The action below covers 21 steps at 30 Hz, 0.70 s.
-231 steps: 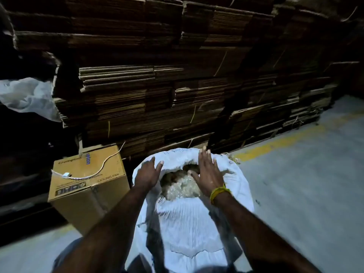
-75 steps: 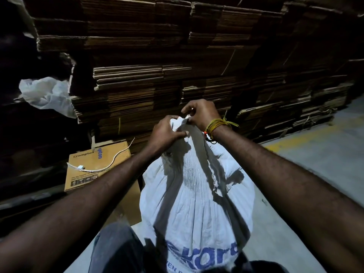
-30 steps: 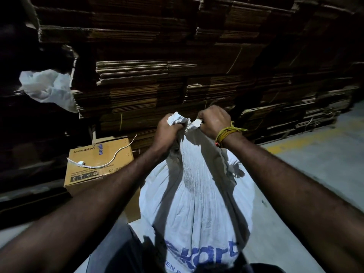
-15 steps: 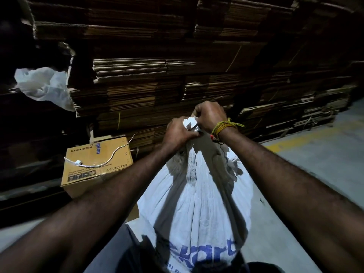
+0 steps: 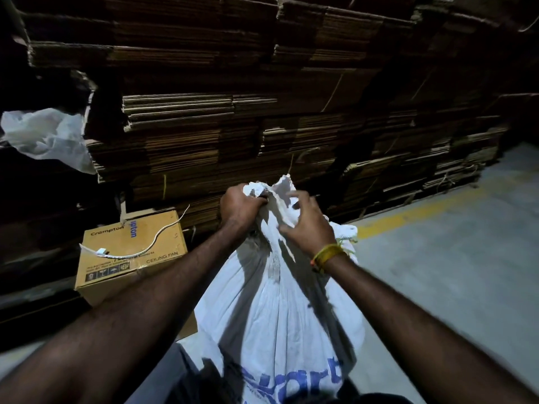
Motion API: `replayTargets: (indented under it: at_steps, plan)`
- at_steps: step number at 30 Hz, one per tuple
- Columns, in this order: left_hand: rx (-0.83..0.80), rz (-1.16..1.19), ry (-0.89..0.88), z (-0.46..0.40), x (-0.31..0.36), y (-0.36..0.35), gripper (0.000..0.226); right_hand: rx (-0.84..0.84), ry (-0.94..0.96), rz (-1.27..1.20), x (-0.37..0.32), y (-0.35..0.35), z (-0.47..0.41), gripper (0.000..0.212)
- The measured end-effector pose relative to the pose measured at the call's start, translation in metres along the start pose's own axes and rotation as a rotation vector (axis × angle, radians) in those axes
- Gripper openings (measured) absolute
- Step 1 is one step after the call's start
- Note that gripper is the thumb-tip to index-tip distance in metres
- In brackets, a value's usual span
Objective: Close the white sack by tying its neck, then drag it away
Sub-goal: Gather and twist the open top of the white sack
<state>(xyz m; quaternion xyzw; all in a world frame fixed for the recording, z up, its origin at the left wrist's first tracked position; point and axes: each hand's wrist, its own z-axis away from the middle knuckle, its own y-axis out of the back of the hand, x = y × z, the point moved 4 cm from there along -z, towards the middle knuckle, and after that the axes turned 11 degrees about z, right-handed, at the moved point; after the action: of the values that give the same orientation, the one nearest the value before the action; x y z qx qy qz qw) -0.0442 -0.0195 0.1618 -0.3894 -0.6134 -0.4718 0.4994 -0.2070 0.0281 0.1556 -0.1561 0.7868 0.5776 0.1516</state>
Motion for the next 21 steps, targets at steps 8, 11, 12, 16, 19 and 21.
replayTargets:
  at_steps: [8, 11, 12, 16, 19, 21]
  plan:
    - [-0.072, 0.222, 0.060, 0.005, -0.006, 0.002, 0.023, -0.036, -0.072, -0.125, 0.030, -0.005, -0.023, 0.016]
    - [-0.129, 0.214, 0.036, 0.003, -0.006, 0.004, 0.027, -0.100, -0.009, 0.005, 0.031, 0.006, -0.054, 0.021]
    - [-0.150, 0.205, 0.021, 0.002, -0.005, 0.004, 0.026, -0.112, 0.016, 0.072, 0.029, 0.007, -0.064, 0.020]
    - [-0.250, 0.129, -0.058, 0.000, -0.001, 0.010, 0.025, -0.133, 0.111, 0.131, 0.012, 0.005, -0.085, 0.046]
    - [-0.311, 0.104, -0.096, -0.001, -0.001, 0.014, 0.016, -0.168, 0.236, 0.265, -0.002, 0.007, -0.086, 0.086]
    - [-0.341, 0.102, -0.111, -0.003, -0.001, 0.014, 0.016, -0.179, 0.280, 0.362, -0.008, 0.012, -0.087, 0.076]
